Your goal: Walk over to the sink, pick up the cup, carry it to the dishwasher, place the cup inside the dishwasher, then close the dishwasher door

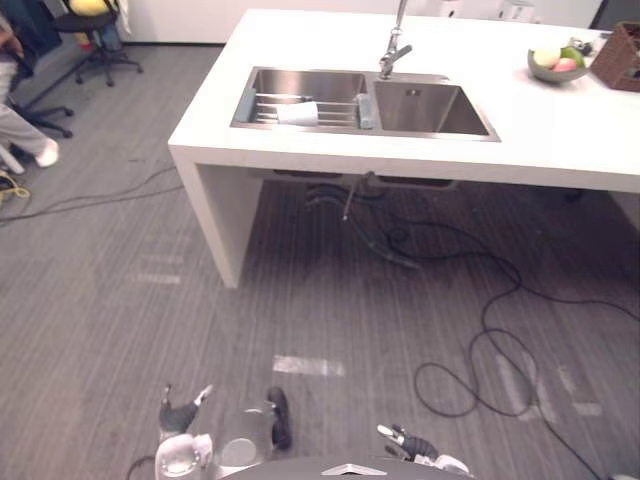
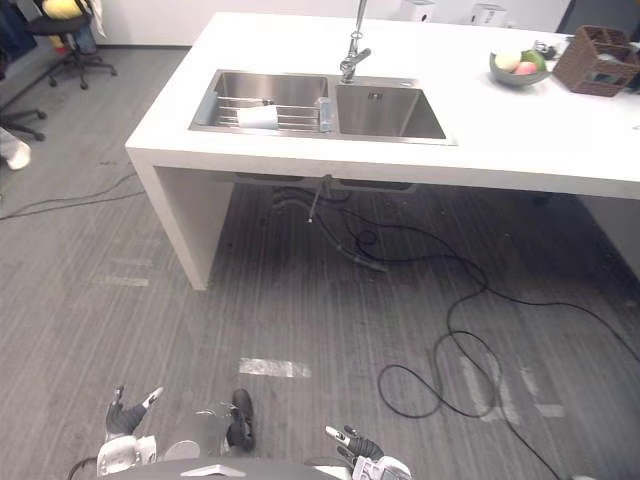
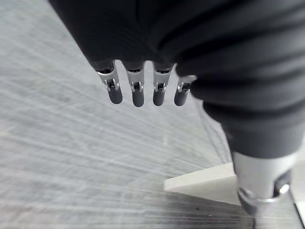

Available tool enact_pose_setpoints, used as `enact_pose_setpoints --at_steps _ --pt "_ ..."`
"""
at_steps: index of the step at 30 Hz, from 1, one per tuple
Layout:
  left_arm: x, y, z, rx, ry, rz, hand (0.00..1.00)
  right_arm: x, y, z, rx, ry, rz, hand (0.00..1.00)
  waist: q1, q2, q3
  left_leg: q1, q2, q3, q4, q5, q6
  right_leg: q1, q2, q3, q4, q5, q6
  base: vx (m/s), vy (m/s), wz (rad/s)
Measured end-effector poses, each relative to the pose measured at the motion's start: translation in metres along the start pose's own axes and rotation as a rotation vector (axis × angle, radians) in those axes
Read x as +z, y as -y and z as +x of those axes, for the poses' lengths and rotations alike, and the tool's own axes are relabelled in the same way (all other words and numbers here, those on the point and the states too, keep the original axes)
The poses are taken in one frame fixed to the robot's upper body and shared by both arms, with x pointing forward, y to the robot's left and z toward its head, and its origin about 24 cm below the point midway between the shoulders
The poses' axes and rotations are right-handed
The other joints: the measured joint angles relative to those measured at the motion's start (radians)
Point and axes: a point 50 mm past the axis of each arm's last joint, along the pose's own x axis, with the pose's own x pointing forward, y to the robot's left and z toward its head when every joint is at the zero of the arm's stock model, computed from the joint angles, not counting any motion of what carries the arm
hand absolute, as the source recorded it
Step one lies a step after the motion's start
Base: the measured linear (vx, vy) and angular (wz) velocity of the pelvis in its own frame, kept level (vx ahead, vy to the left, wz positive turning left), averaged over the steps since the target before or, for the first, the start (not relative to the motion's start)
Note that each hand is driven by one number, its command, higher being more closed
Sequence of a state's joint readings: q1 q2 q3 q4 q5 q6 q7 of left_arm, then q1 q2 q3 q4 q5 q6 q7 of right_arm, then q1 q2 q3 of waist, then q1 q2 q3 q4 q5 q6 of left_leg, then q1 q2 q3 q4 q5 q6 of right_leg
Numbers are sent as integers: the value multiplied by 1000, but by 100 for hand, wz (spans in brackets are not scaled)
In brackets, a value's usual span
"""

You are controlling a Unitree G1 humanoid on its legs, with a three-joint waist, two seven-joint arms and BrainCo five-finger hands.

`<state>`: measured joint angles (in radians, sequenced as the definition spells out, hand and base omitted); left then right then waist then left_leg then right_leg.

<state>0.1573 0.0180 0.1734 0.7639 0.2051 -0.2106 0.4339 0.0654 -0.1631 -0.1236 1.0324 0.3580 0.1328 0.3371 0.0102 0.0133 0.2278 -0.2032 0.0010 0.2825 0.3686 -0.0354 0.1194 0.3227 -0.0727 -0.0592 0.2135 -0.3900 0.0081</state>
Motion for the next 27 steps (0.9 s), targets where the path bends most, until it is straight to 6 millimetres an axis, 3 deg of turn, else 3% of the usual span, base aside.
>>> enact_pose_setpoints --at_steps 2,3,4,5,6,7,8,11,12,13,14,16,17,18,19,20,21,22,23,24,26,27 --pt "37 2 3 6 180 12 0 -7 4 -2 -24 -16 5 0 -1 -14 -52 -31 -40 26 74 -83 10 -22 -60 1 61 -56 -1 262 134 -8" --pt "49 2 3 4 238 19 0 -8 5 -3 -30 -13 8 0 0 -4 -63 -23 -51 28 72 -105 22 -37 -63 2 136 -47 30 325 119 -15" --pt "71 4 5 2 328 26 0 0 5 -3 -36 31 4 0 -21 -11 -62 1 -60 26 61 -119 29 -143 -85 -10 378 2 106 343 132 -1" --pt "94 5 6 -2 421 27 0 7 4 -3 -39 75 14 0 -33 -9 -66 58 -68 19 15 -121 28 -257 -107 -6 624 128 157 335 161 4" --pt "106 3 5 0 471 26 0 10 3 -3 -34 92 18 0 -33 -25 -64 101 -81 18 -26 -115 19 -306 -125 -13 741 175 137 321 164 -6" --pt "123 6 1 -9 549 25 0 12 -1 -2 -24 107 28 0 -38 -43 -65 178 -97 16 -103 -104 2 -373 -153 -47 865 172 104 263 113 -9" --pt "135 8 -5 -11 615 29 0 11 -2 -2 -22 110 33 0 -42 -50 -81 233 -97 9 -155 -100 -4 -423 -152 -94 879 156 77 252 94 -2" --pt "164 19 -16 -34 744 22 0 15 -2 -3 -19 136 46 0 -53 -44 -85 277 -96 -12 -210 -99 -6 -498 -133 -148 682 114 52 284 52 19" --pt "178 19 -19 -30 798 9 0 18 -2 -3 -26 150 63 0 -60 -36 -82 289 -93 -20 -214 -95 -3 -513 -116 -151 512 110 56 334 24 27" --pt "189 17 -22 -28 845 9 0 18 -3 -3 -23 155 80 0 -70 -26 -76 294 -83 -38 -199 -89 8 -504 -91 -143 303 142 60 403 5 27" --pt "193 17 -24 -32 866 10 0 18 -4 -3 -23 154 83 0 -71 -20 -73 296 -74 -39 -186 -90 7 -494 -78 -136 205 175 60 312 -27 23" --pt "207 12 -34 -17 962 16 0 18 -7 -2 -13 157 87 0 -67 2 -62 321 -26 -47 -146 -136 -46 -462 -24 -65 -66 331 61 324 -59 17" --pt "210 10 -37 -13 988 20 0 18 -9 -2 -6 162 87 0 -68 8 -59 329 -10 -46 -140 -154 -53 -462 -13 -56 -76 352 58 313 -142 34" --pt "217 7 -49 -1 1075 20 0 14 -12 -3 4 157 84 0 -67 -4 -70 349 22 -31 -128 -218 -63 -464 -6 -58 -48 378 39 268 -155 31" --pt "218 7 -51 -2 1091 22 0 13 -13 -2 10 154 83 0 -67 -9 -75 353 24 -31 -128 -232 -67 -464 -8 -59 -42 381 37 363 -240 29" --pt "220 8 -59 -6 1145 35 0 9 -20 -1 32 136 72 0 -55 -35 -91 374 25 -28 -122 -256 -89 -459 -17 -59 -23 387 30 305 -203 4" --pt "220 9 -63 -13 1163 38 0 7 -20 -1 26 126 65 0 -48 -41 -94 387 27 -26 -119 -270 -103 -447 -16 -59 -20 390 25 392 -279 -7" --pt "220 14 -68 -29 1188 44 0 5 -19 -1 23 110 63 0 -41 -31 -98 408 47 -22 -102 -303 -130 -433 -5 -61 -12 431 37 401 -272 -19" --pt "216 20 -71 -53 1181 42 0 7 -12 -4 8 101 54 0 -46 11 -115 430 92 -15 -105 -319 -157 -431 37 -69 15 402 33 399 -259 -21" --pt "215 23 -73 -66 1179 40 0 6 -10 -6 5 91 53 0 -45 23 -132 437 109 -10 -97 -315 -170 -429 57 -71 18 379 25 446 -237 -23" --pt "218 28 -83 -112 1194 14 0 7 -10 -6 5 65 55 0 -64 40 -133 306 195 -33 237 -255 -214 -382 90 -82 -3 350 -3 444 -266 -6" --pt "221 31 -87 -124 1203 1 0 8 -9 -7 2 62 52 0 -68 47 -131 245 226 -37 353 -236 -206 -359 98 -86 -20 347 -11 396 -273 2"
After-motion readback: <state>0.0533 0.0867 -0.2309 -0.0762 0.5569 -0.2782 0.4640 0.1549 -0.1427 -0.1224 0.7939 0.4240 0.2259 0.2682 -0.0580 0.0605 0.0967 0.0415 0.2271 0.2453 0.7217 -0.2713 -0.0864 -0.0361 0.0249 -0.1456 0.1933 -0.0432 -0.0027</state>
